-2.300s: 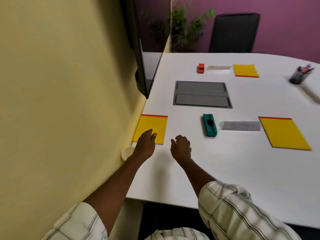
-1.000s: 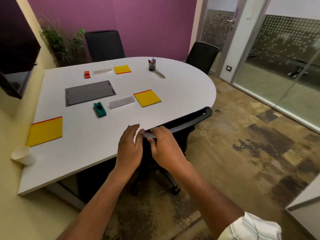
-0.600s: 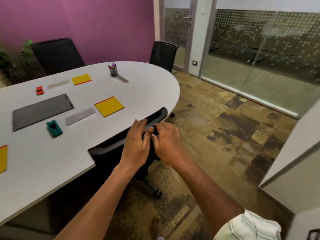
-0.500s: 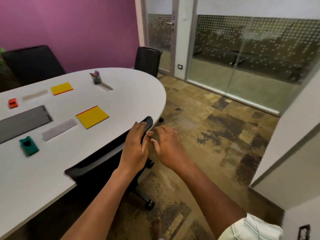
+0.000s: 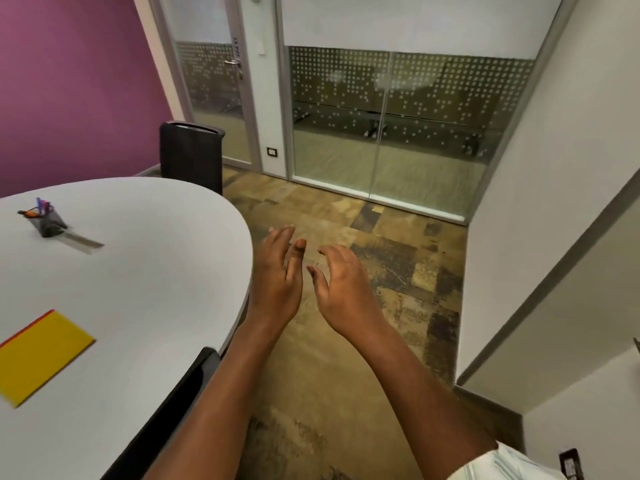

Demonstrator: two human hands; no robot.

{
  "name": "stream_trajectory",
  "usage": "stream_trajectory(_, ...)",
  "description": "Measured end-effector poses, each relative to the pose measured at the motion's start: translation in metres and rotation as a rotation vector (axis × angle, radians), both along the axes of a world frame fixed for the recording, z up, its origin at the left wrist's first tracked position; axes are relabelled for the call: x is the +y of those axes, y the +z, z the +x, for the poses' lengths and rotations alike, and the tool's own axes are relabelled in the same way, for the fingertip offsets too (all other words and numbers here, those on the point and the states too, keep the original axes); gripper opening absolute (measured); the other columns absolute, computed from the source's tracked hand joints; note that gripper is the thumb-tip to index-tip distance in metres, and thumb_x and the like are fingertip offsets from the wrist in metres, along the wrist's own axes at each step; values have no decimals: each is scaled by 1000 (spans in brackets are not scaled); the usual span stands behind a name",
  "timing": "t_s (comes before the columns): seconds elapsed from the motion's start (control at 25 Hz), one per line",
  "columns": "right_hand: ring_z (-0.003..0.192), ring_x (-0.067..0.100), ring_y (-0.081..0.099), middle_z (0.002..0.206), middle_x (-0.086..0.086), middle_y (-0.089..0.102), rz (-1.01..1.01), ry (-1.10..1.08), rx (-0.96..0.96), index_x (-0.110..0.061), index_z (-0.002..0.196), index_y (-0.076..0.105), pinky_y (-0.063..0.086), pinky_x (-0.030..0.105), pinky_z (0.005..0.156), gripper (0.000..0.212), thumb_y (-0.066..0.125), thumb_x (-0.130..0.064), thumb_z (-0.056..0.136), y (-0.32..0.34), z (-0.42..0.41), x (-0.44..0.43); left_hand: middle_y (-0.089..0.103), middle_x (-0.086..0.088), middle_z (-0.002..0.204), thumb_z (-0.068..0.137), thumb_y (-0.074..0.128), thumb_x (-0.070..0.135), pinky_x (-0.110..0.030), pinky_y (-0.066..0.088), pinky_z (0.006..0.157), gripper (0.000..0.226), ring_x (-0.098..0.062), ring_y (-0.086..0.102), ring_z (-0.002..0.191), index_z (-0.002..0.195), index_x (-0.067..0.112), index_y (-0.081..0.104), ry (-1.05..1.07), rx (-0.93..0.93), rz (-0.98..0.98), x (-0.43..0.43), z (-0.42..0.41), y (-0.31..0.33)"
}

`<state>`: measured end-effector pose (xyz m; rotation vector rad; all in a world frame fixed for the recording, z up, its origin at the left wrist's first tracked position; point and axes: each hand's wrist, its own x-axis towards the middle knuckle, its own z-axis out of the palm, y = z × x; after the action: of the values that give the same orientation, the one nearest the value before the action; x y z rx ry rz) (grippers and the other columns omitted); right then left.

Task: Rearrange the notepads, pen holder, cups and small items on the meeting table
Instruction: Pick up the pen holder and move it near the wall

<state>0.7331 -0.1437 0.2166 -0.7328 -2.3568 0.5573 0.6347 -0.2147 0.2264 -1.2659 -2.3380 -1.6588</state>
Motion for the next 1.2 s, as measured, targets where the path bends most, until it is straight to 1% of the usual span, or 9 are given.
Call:
stream_trajectory(0.08, 124, 17, 42, 132, 3, 50, -20, -27, -2, -14, 132, 47, 33, 33, 105, 42, 45, -37, 97, -3, -15, 31, 50, -3, 140, 98, 37, 38, -32, 32, 112, 45, -17, 37, 137, 135, 16, 49, -27, -32, 34, 32, -16, -2)
stream_trajectory(0.2, 120, 16, 44, 128, 2, 50, -26, -49, 13, -14, 130, 47, 36, 32, 103, 41, 45, -38, 97, -10, -39, 79, 50, -2, 141, 95, 34, 43, -27, 29, 111, 50, -10, 31, 138, 135, 16, 50, -45, -19, 10, 75, -42, -14)
stream_trajectory(0.28, 122, 17, 43, 131, 1, 48, -26, -45, 7, -15, 132, 45, 37, 37, 105, 43, 43, -40, 97, -17, -61, 121, 47, 0, 143, 94, 33, 46, -23, 25, 110, 53, -3, 26, 137, 137, 18, 48, -30, 14, -31, 107, -67, -22)
stream_trajectory(0.44, 141, 18, 23, 150, 3, 33, -43, 10, -71, -17, 142, 33, 24, 44, 114, 53, 36, -46, 98, -28, -113, 215, 35, 0, 151, 95, 33, 46, -28, 21, 114, 55, -12, 21, 144, 144, 21, 36, 41, 81, -129, 180, -124, -34)
stream_trajectory(0.52, 144, 16, 14, 155, 2, 25, -45, 40, -84, -19, 146, 28, 16, 43, 118, 55, 34, -47, 98, -26, -138, 255, 32, 0, 153, 94, 31, 48, -32, 21, 117, 59, -13, 20, 145, 146, 21, 32, 88, 97, -159, 213, -150, -32)
stream_trajectory(0.64, 145, 15, 11, 156, 3, 21, -26, 106, -101, -19, 147, 25, 7, 37, 116, 57, 33, -48, 98, -18, -182, 320, 31, 0, 154, 94, 30, 50, -32, 20, 117, 61, -13, 19, 145, 147, 21, 30, 154, 90, -155, 266, -186, -30)
stream_trajectory(0.76, 145, 16, 10, 157, 3, 18, -24, 144, -109, -18, 149, 21, 6, 38, 117, 60, 31, -49, 99, -12, -232, 373, 27, 1, 155, 94, 30, 51, -30, 17, 117, 61, -12, 15, 145, 148, 22, 26, 195, 77, -178, 310, -225, -32)
stream_trajectory(0.88, 146, 14, 7, 158, 2, 15, -22, 192, -127, -18, 149, 18, 3, 36, 117, 62, 29, -51, 98, -16, -280, 411, 25, 1, 156, 94, 29, 53, -34, 19, 118, 63, -12, 14, 146, 149, 22, 23, 238, 83, -178, 343, -270, -41)
stream_trajectory(1.2, 146, 9, 1, 159, -6, 8, -27, 223, -179, -22, 150, 15, 3, 38, 117, 63, 28, -54, 97, -31, -452, 510, 17, 5, 158, 94, 20, 61, -32, 12, 118, 67, -11, 6, 147, 150, 25, 16, 224, 130, -174, 447, -449, -52)
